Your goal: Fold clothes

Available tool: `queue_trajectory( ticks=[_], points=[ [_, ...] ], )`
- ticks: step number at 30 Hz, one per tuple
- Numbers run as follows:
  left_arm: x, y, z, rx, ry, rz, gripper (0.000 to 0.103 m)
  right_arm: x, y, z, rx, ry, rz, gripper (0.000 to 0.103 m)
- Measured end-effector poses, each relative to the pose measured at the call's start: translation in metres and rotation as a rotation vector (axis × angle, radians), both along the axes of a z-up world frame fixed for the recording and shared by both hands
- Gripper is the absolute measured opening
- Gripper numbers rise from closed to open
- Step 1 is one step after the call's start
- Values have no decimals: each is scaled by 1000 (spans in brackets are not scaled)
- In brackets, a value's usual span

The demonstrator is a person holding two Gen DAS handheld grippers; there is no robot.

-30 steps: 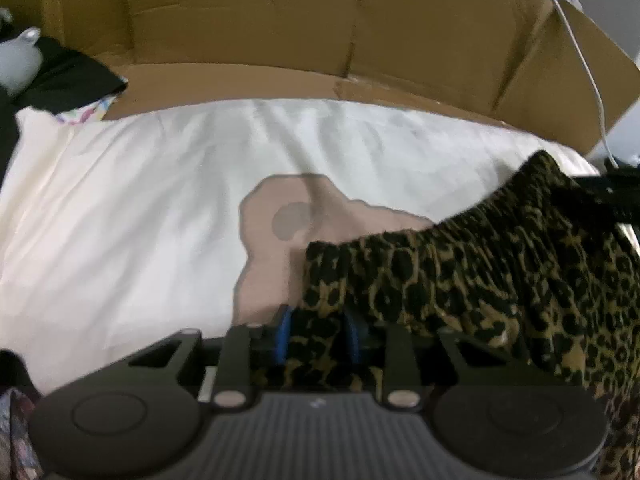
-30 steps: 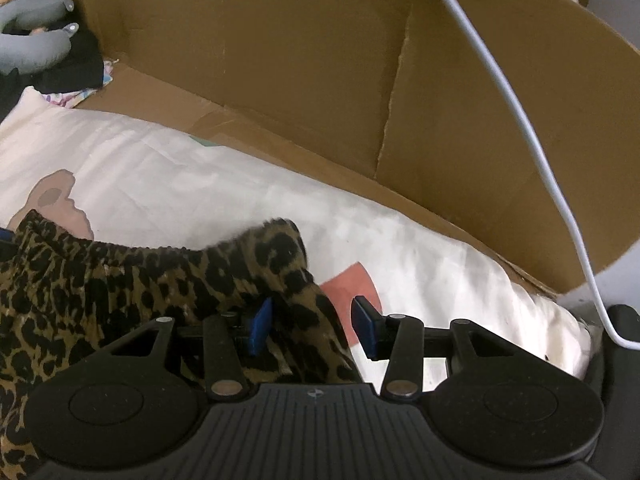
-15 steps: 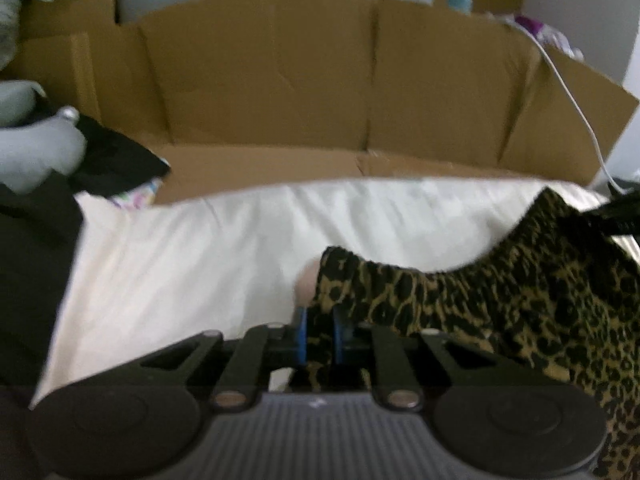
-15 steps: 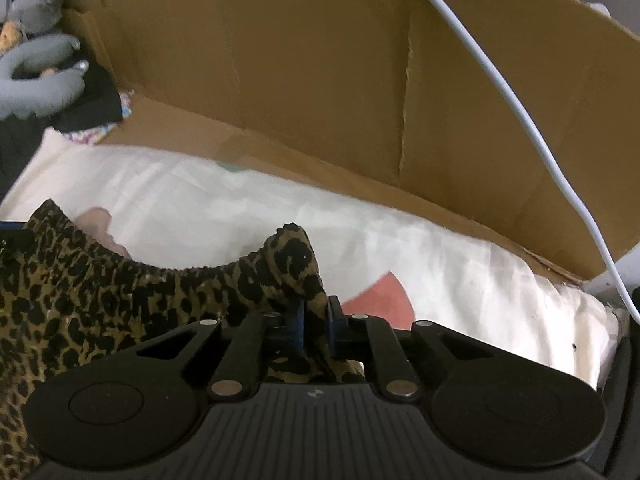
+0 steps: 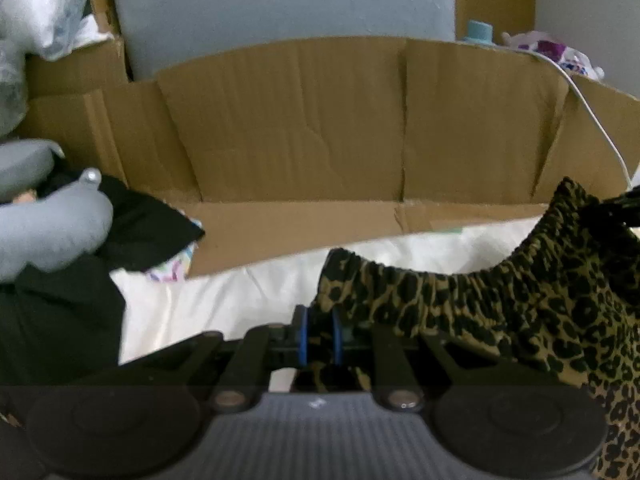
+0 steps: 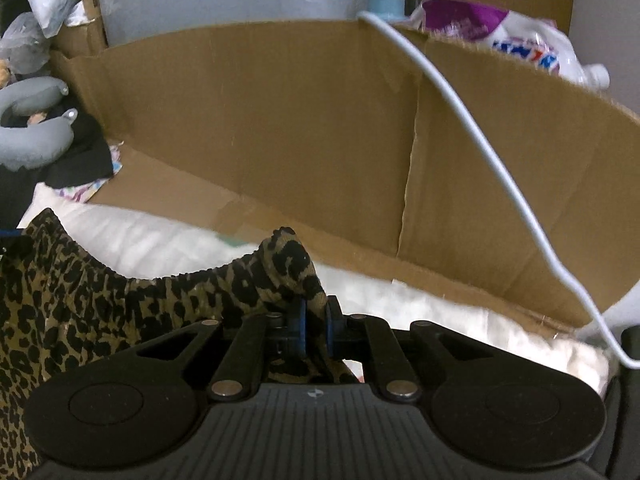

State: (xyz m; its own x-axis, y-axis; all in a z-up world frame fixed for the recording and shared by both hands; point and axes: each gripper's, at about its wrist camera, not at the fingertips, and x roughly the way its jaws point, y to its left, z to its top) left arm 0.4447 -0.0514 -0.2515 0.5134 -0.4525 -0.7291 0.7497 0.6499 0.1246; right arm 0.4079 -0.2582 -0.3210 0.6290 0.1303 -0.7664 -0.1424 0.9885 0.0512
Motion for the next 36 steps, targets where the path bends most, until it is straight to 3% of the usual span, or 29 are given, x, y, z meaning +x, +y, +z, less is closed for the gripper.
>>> queue_trajectory(
  ticks=[5,10,11,13,17,20,23,28,34,36],
  points=[
    [12,-19,0,9,-31,13,13,15,2,-1,-27,0,-24,8],
    [22,-43,-29,89,22,24,17,30,3,-2,-54,-1,-48,11],
    [22,-44,-33,103,15,35,19,32,2,-5,-68,12,-58,20],
    [21,-44,-39,125,-6,62,19,36,-3,-12,-107,50,-84,27],
    [29,-27,-38,112,40,102,26,29,-26,-6,-83,69,-110,44],
    [33,-14,-32,112,52,130,35,20,-39,1,-89,70,-97,46],
    [32,-6,-26,111,68,150,35,7,-51,10,-64,85,-122,46],
    [5,2,-9,102,81,134,35,-21,-65,27,-17,98,-141,46],
    [-63,8,7,131,97,78,35,-76,-88,44,113,107,-164,46],
    [-88,9,16,128,95,42,35,-101,-91,50,111,102,-161,46]
  ],
)
